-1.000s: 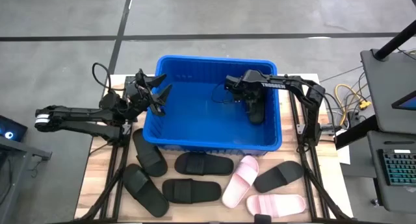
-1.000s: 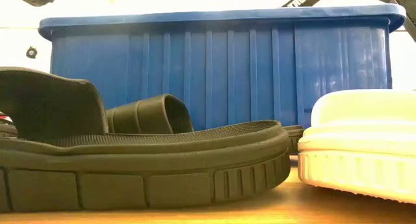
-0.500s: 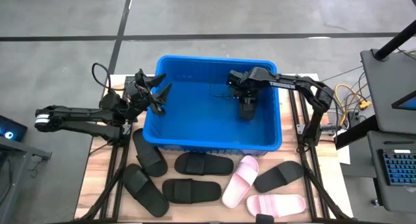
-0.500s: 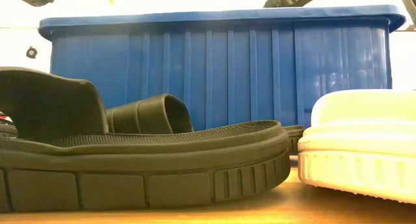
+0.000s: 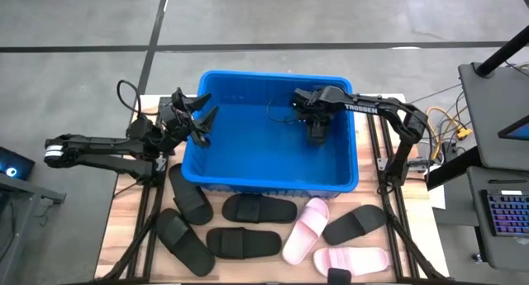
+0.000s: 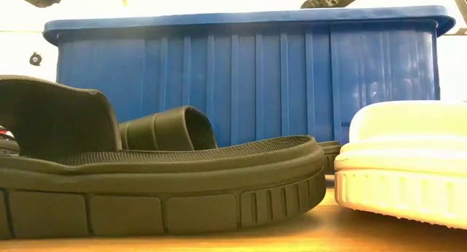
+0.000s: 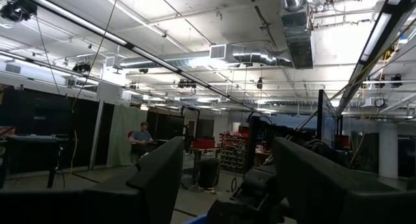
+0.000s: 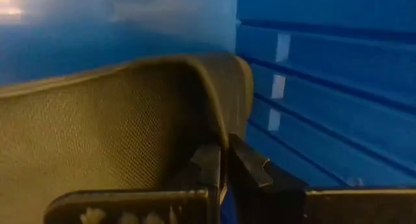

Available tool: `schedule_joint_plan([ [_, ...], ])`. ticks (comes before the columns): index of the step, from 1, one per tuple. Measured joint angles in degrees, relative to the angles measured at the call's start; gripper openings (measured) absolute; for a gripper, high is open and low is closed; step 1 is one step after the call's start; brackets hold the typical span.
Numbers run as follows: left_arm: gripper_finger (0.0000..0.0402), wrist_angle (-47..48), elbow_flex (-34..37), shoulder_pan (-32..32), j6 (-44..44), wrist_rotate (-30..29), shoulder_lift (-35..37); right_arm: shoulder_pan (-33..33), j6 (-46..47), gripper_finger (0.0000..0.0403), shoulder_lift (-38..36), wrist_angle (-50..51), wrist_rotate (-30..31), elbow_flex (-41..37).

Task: Pick and place slides into bin
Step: Put the black slide into the blue container

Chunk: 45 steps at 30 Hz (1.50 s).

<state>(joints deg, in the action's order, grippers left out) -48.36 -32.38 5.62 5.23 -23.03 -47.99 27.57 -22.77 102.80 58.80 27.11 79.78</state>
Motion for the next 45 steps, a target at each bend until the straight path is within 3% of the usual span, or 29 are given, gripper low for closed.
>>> schedule_joint_plan([
  [8, 0.0223, 0.00, 0.00, -0.01, -0.02, 0.00, 0.00, 0.06, -0.21, 0.0009, -0.33, -5.46, 0.00, -7.25],
  [12, 0.0223, -0.01, 0.00, -0.02, -0.02, 0.00, 0.00, 0.14, 0.88, 0.0009, -0.11, -8.07, 4.35, -10.09],
  [25, 0.0223, 0.02, 0.00, -0.02, -0.02, 0.00, 0.00, 0.33, 0.20, 0.0020, -1.18, -4.83, 6.17, -10.27],
  [32, 0.0223, 0.04, 0.00, 0.00, -0.04, 0.02, 0.00, 0.35, 4.39, 0.0065, -1.18, -2.70, 6.13, -10.17],
  [45, 0.0223, 0.28, 0.00, 0.00, -0.33, 0.02, 0.00, 0.35, 11.75, 0.0217, -1.18, 0.65, 6.12, -10.15],
])
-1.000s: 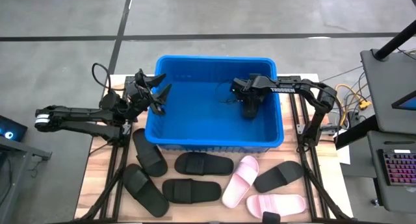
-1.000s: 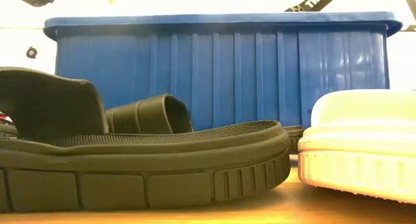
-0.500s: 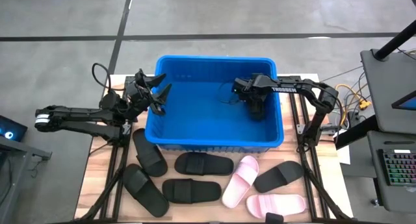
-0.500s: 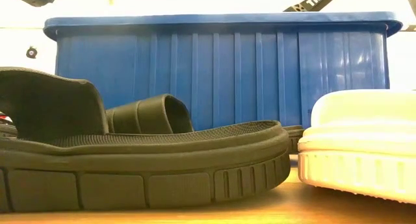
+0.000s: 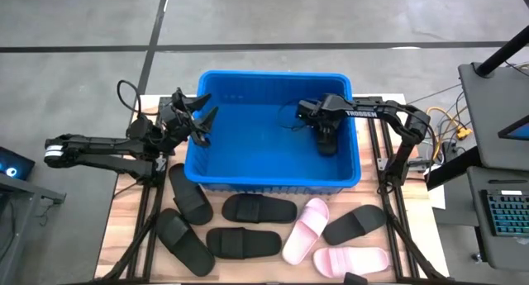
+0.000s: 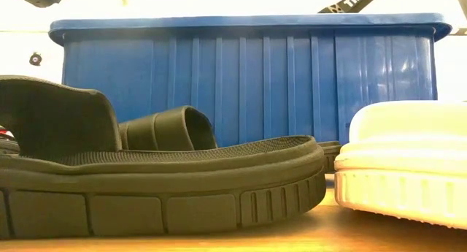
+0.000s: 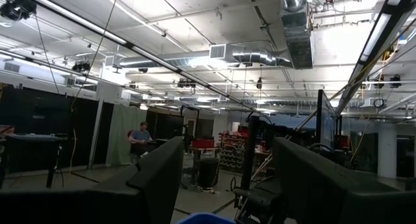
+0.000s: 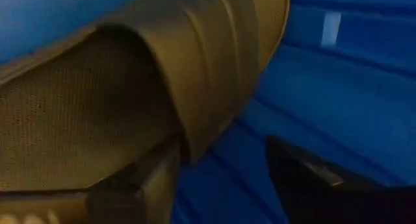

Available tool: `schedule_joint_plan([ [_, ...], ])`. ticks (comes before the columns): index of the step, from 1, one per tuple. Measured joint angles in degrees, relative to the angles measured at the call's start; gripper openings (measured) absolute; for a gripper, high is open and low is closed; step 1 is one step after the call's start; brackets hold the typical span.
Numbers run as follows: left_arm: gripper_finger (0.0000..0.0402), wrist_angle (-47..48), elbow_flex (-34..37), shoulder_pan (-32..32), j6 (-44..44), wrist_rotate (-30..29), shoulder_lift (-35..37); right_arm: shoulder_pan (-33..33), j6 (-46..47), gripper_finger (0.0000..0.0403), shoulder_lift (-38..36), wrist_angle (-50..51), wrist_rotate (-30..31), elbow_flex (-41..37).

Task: Pick and place slides into bin
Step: Put the black slide into the blue container

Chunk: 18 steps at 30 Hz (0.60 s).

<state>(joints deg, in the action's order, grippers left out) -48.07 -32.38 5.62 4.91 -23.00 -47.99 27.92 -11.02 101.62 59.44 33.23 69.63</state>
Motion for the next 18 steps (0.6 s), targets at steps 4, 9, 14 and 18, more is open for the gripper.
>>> schedule_joint_plan([
  [4, 0.0223, 1.13, 0.02, -0.02, -0.02, 0.00, 0.00, 0.00, 2.38, 0.0243, 0.02, 3.68, -0.11, 0.13],
  [9, 0.0223, 1.09, 0.04, 0.00, -0.02, 0.00, 0.00, -0.17, 3.66, 0.0259, 0.04, 8.12, -3.64, 1.75],
  [14, 0.0223, 1.09, 0.04, -0.02, -0.02, 0.00, 0.00, -0.31, 6.34, 0.0255, -1.76, 5.63, -10.77, 5.17],
  [18, 0.0223, 1.07, 0.04, 0.00, -0.02, 0.00, 0.02, -0.92, 6.60, 0.0243, -4.80, 1.81, -11.02, 8.55],
])
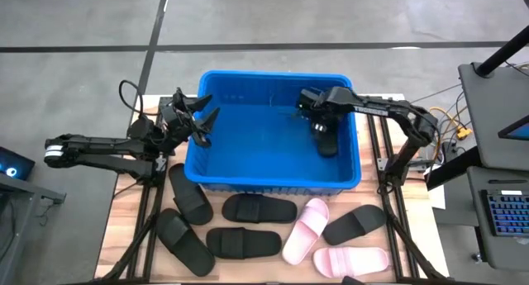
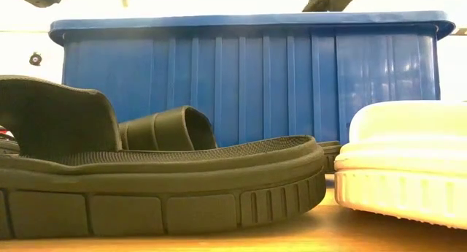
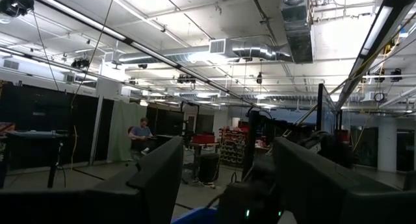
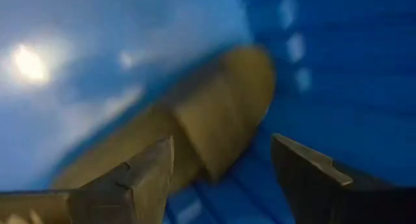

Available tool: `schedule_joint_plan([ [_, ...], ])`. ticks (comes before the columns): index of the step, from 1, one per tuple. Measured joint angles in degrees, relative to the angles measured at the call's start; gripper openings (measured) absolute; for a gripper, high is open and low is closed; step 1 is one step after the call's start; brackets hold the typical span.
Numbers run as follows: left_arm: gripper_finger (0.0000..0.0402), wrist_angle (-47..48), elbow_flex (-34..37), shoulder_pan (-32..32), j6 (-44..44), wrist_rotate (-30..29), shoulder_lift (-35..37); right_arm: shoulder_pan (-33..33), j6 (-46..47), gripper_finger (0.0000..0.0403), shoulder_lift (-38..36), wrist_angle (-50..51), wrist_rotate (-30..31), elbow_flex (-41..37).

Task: Pick and place slides into bin
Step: Put the black slide into the blue container

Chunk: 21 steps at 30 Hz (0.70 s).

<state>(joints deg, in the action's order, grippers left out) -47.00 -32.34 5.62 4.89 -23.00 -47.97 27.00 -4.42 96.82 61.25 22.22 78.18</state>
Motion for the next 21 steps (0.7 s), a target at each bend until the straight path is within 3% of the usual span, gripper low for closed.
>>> schedule_joint_plan([
  [10, 0.0223, -0.05, 0.00, 0.01, 0.00, 0.00, -0.25, -5.46, 12.53, 0.0226, -12.51, -5.23, -0.36, 9.14],
  [15, 0.0223, -0.14, 0.00, -0.01, 0.01, 0.00, -0.41, -10.34, 20.35, 0.0226, -19.33, -8.82, -0.05, 9.79],
  [21, 0.0223, -0.02, 0.00, 0.01, 0.01, 0.02, -0.97, -14.45, 26.79, 0.0226, -22.40, -9.25, -0.22, 9.77],
])
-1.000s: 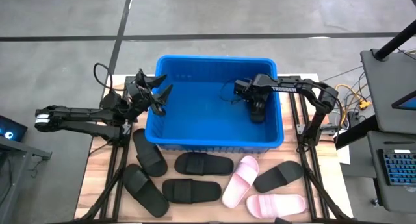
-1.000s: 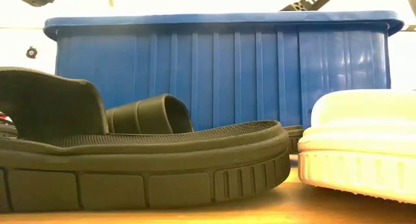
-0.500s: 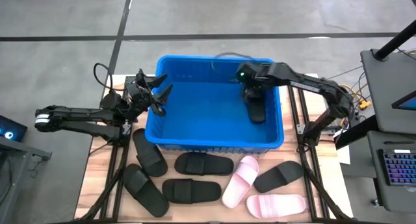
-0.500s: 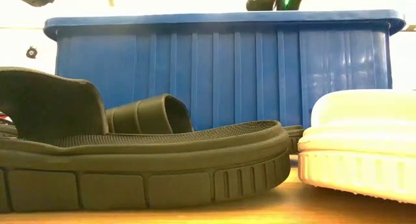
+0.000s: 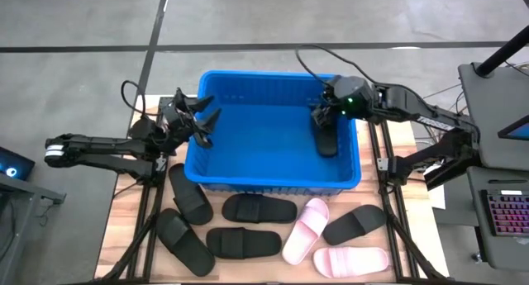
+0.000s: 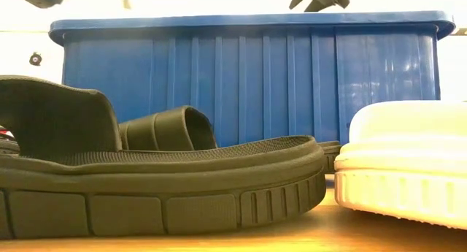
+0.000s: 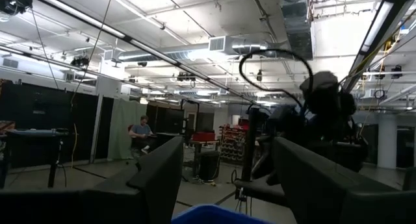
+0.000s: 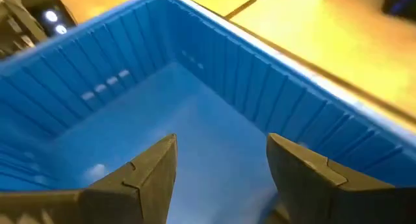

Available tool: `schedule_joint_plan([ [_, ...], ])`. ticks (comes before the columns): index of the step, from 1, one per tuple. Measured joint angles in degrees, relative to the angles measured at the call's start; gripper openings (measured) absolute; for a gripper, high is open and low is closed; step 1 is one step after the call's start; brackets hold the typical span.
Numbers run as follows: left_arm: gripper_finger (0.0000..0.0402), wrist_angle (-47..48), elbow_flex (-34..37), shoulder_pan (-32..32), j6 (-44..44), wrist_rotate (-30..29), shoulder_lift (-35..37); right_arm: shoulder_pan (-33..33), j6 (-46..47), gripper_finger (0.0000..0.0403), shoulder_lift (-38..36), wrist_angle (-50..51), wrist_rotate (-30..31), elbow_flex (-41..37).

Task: Pick and place slides into bin
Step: Put the black slide into the blue container

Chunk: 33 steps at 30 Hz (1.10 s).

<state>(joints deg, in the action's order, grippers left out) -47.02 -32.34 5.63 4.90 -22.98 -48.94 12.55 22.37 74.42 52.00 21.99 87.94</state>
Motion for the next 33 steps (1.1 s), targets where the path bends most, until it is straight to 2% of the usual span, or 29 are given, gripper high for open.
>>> schedule_joint_plan([
  [6, 0.0223, 0.04, 0.00, -0.01, -0.06, 0.00, -0.42, -2.64, 6.03, 0.0226, -0.09, -0.83, -4.38, 0.23],
  [18, 0.0223, -0.54, -0.30, 0.00, -0.22, 0.00, -0.77, -16.26, 9.60, 0.0226, -0.02, -2.77, -4.64, 4.17],
  [24, 0.0223, -0.40, -0.28, -0.02, -6.36, -0.94, -1.60, -21.86, 17.81, 0.0226, -0.03, -2.15, -15.57, 4.39],
  [29, 0.0223, -0.45, -0.71, 0.00, -7.55, -1.36, -2.76, -28.34, 24.36, 0.0226, 0.13, 5.88, -16.21, 4.34],
  [33, 0.0223, -0.46, -0.96, 0.00, -7.58, -1.36, -3.64, -33.46, 34.98, 0.0226, 0.84, 16.35, -15.88, 4.31],
])
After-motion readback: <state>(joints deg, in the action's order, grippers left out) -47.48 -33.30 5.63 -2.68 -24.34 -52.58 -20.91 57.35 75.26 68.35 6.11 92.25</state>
